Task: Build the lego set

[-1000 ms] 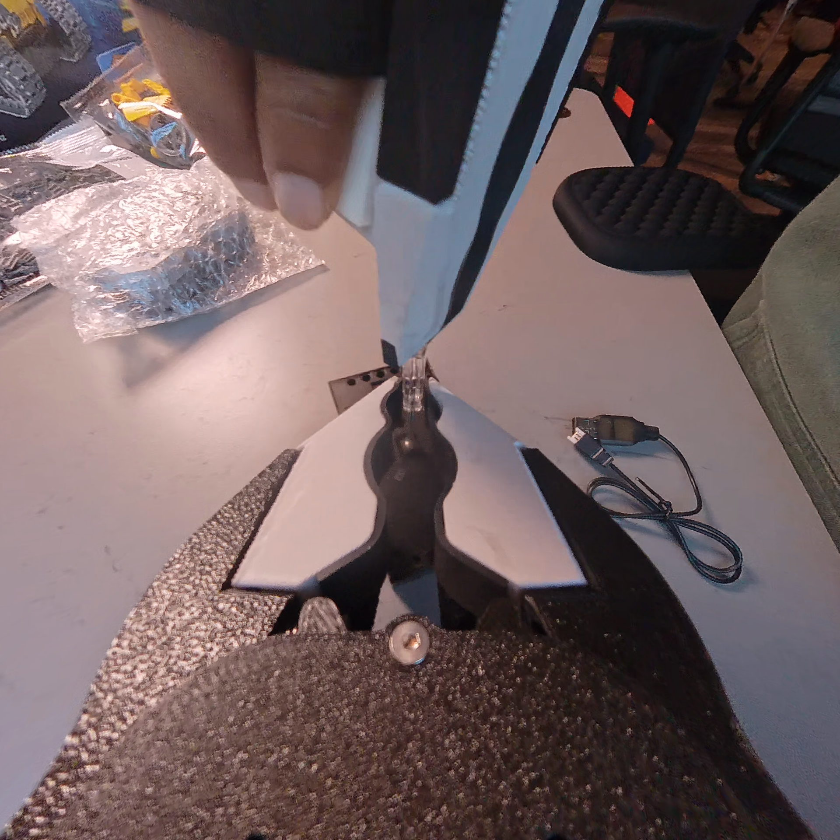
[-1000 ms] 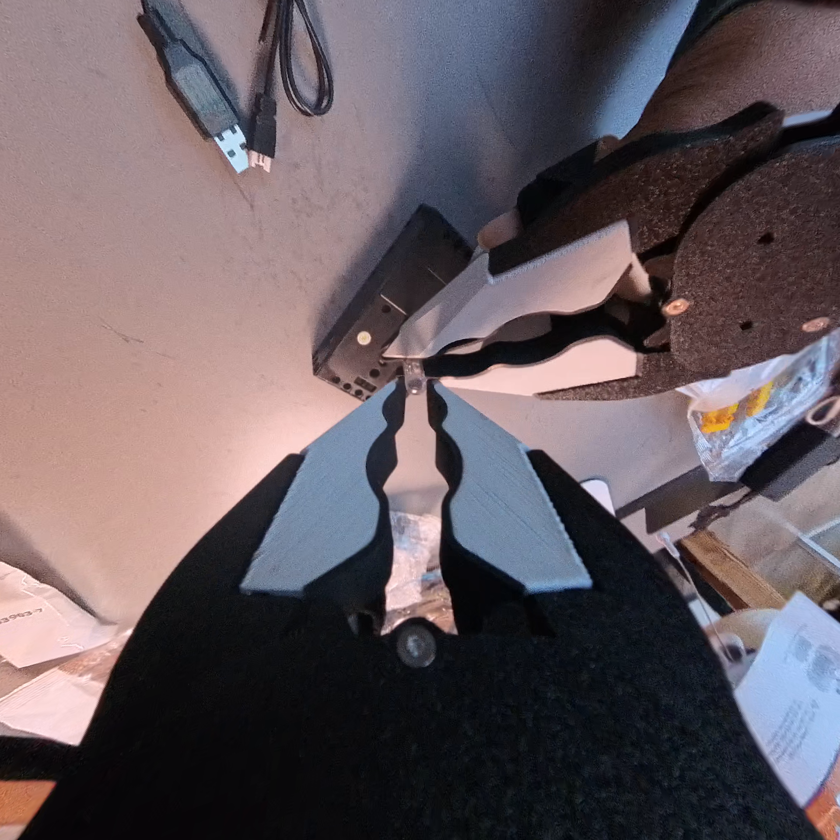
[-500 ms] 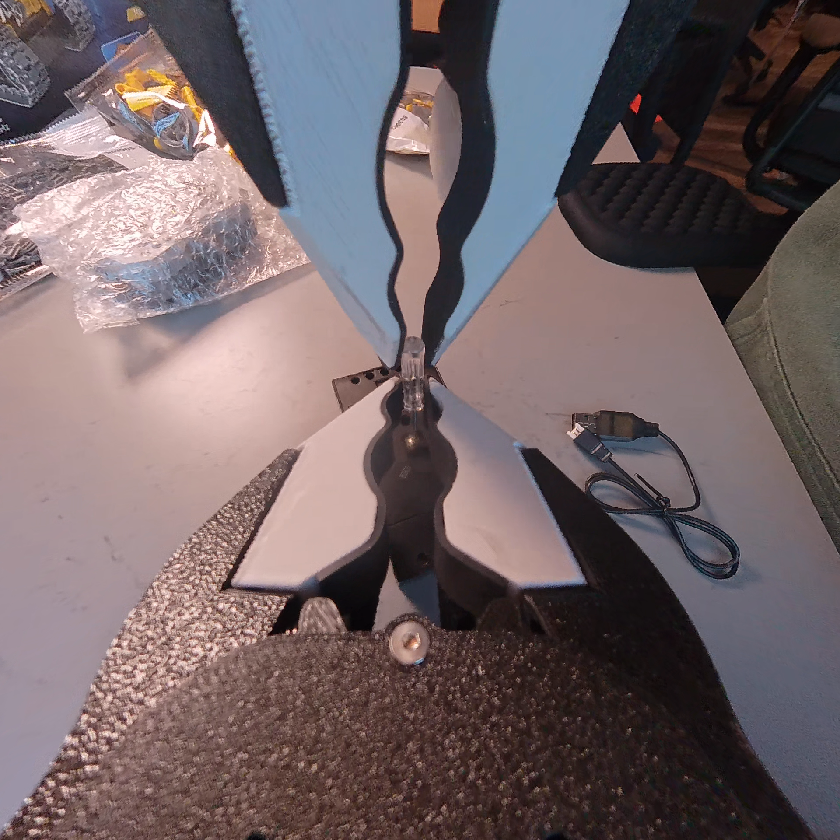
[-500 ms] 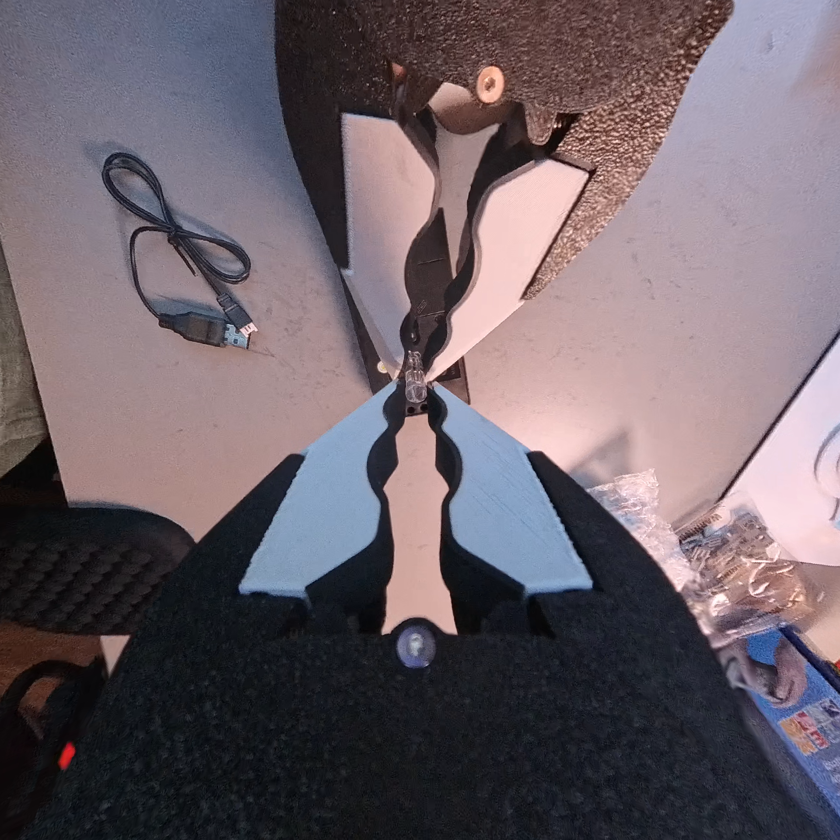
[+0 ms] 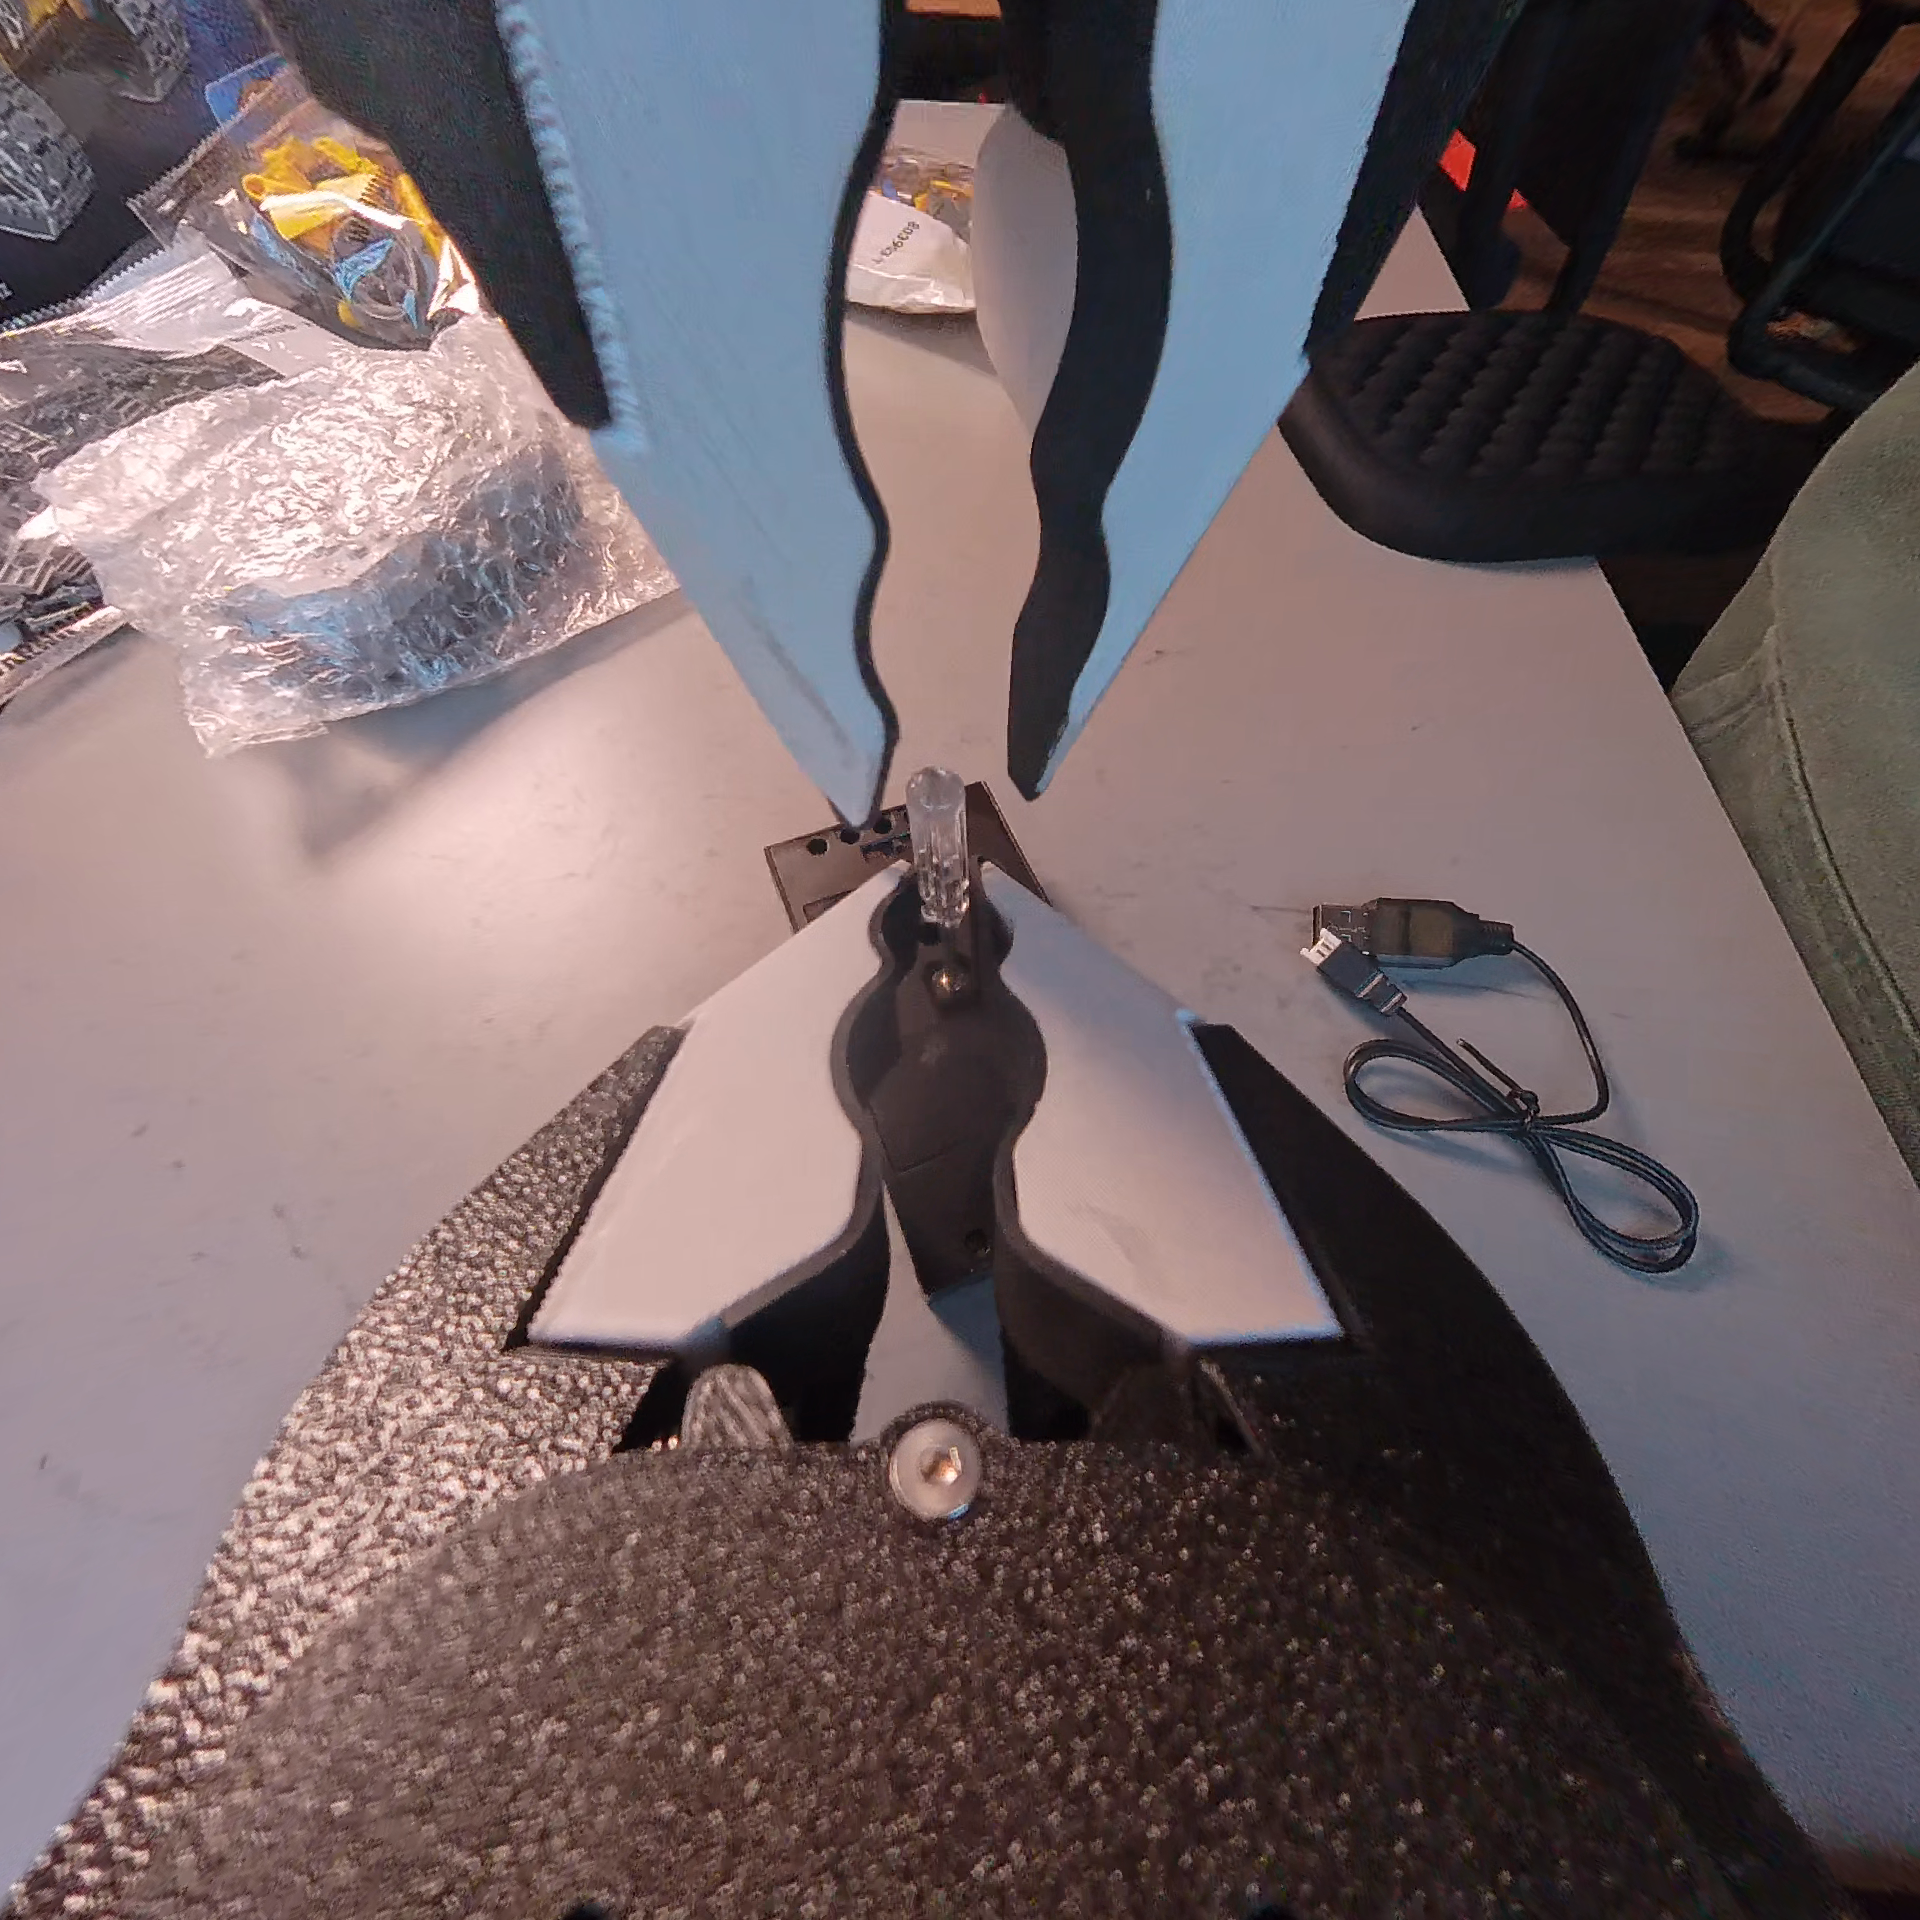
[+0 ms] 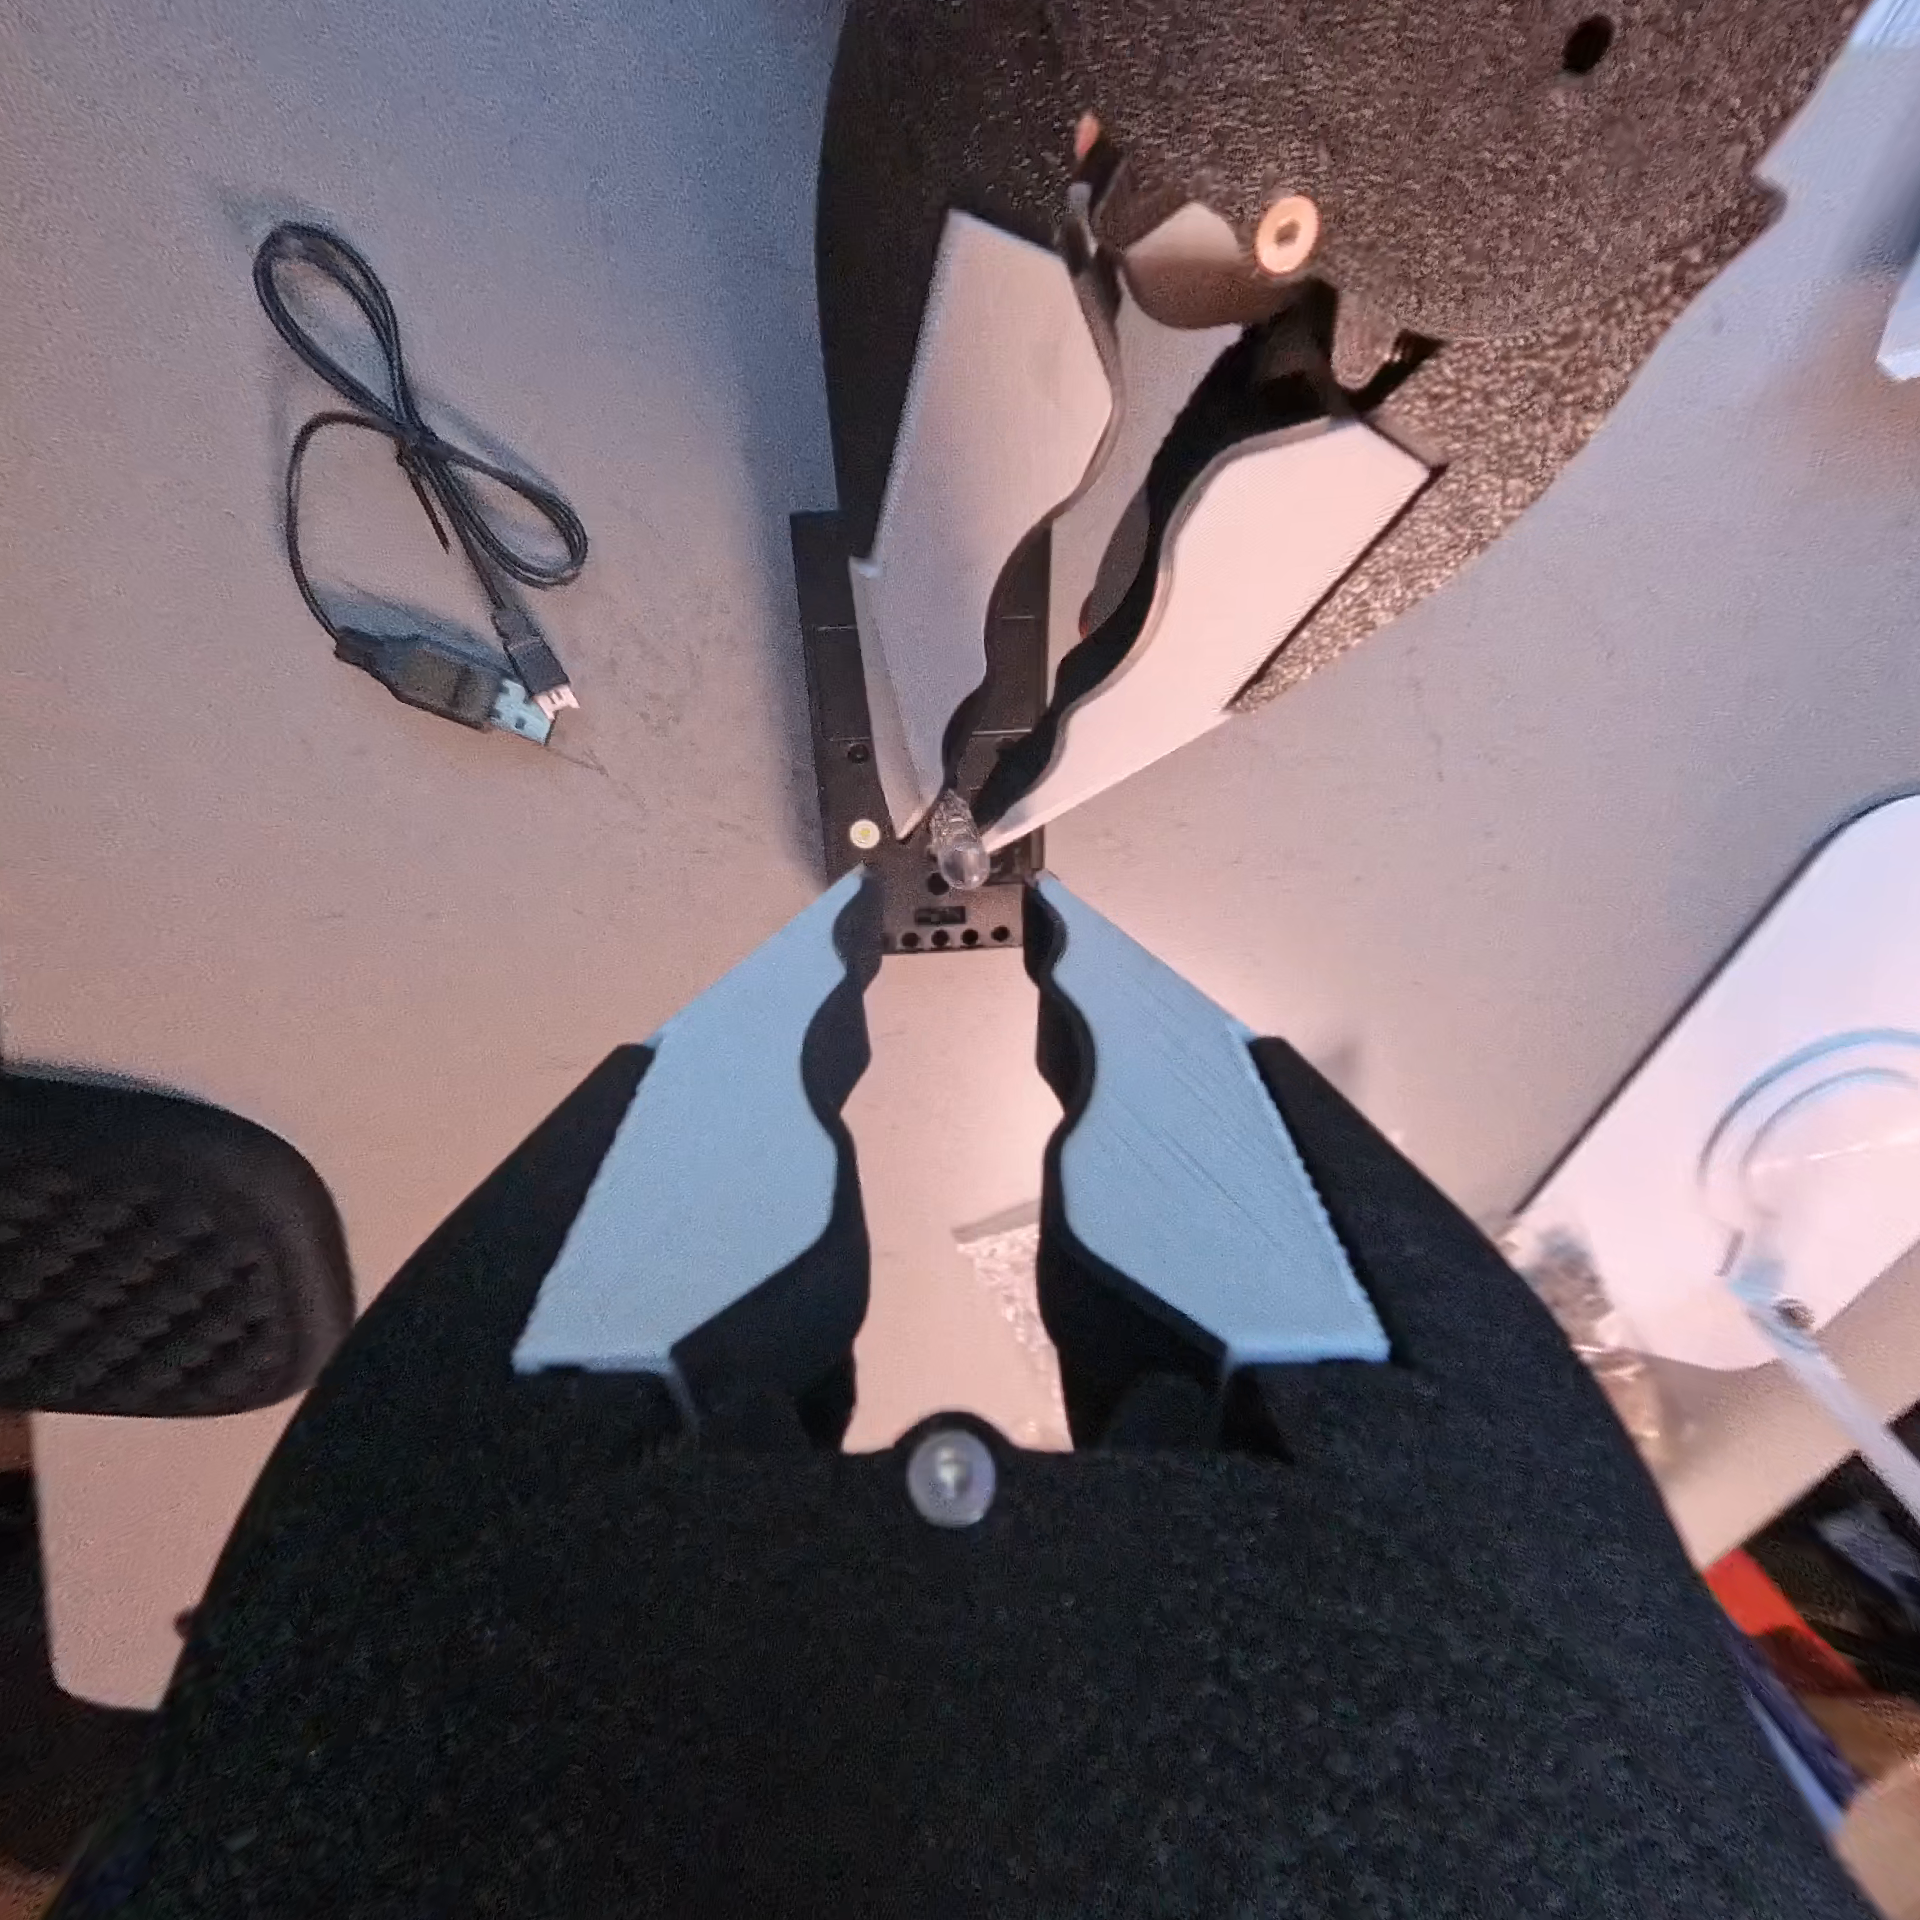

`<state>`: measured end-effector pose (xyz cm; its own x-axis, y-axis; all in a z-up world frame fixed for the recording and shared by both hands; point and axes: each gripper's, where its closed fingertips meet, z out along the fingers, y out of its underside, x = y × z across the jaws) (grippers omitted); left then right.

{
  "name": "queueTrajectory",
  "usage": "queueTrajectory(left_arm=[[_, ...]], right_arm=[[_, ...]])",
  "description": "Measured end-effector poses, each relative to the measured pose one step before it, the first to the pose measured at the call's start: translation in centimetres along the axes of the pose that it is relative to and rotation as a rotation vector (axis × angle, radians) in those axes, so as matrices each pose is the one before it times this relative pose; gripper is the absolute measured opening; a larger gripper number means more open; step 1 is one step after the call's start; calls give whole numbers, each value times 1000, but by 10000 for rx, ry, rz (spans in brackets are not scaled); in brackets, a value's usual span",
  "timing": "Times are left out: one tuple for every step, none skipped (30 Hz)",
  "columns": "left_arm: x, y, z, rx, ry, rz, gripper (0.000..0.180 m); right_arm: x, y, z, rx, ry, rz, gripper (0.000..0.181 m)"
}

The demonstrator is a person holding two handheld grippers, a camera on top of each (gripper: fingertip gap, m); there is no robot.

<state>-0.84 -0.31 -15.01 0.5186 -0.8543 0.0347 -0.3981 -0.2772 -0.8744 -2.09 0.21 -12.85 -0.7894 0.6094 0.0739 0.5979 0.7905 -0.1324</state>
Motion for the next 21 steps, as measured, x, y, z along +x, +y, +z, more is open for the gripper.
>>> queueTrajectory(left_arm=[[-10,-18,44,-17,-28,19,8],[109,20,50,-11,45,8,8],[98,14,56,-9,25,5,8],[-6,44,35,-27,-39,18,7],[58,101,16,-62,18,41,8],[139,75,-4,-26,93,29,11],[144,39,-14,36,127,-21,15],[104,11,-9,77,142,-76,16],[13,9,-14,78,86,-78,13],[-94,35,-32,31,3,-30,10],[-240,49,-53,-16,-104,-4,8],[-193,23,-49,-14,-82,-29,8],[-90,15,-50,-17,-20,-66,8],[-144,88,-24,-44,-85,-37,8],[-161,63,0,-40,-113,5,8],[-57,11,-4,-20,-44,9,8],[-12,0,22,-11,-19,8,8],[-48,18,29,-11,-39,0,8],[-33,23,21,-12,-26,-3,7],[-37,117,0,-70,-32,17,7],[-96,280,25,-157,-83,59,7]], right_arm=[[-163,-88,102,96,-137,468,20],[-215,-239,62,108,-136,241,17],[50,-127,3,-38,48,61,8],[199,138,22,-211,137,-313,7],[32,-22,26,-178,61,-641,7],[-153,-224,15,-48,34,-884,7],[-246,-298,24,33,69,-1263,7],[-231,-188,25,-17,179,-1656,7],[-68,70,-17,-226,291,-1754,7],[164,373,-13,-446,379,-1406,7],[116,566,35,-533,323,-994,8],[125,382,41,-290,337,-410,8],[81,188,25,48,140,708,8],[91,324,3,156,-77,1767,9],[-101,17,-138,396,-440,2226,20],[-146,-482,-289,579,-622,2286,28],[-282,-516,-261,476,-674,1954,29],[-118,-250,-104,217,-431,1394,28],[207,-3,25,46,-38,776,21],[194,427,141,-277,28,419,14],[52,380,203,-285,-4,122,12]])
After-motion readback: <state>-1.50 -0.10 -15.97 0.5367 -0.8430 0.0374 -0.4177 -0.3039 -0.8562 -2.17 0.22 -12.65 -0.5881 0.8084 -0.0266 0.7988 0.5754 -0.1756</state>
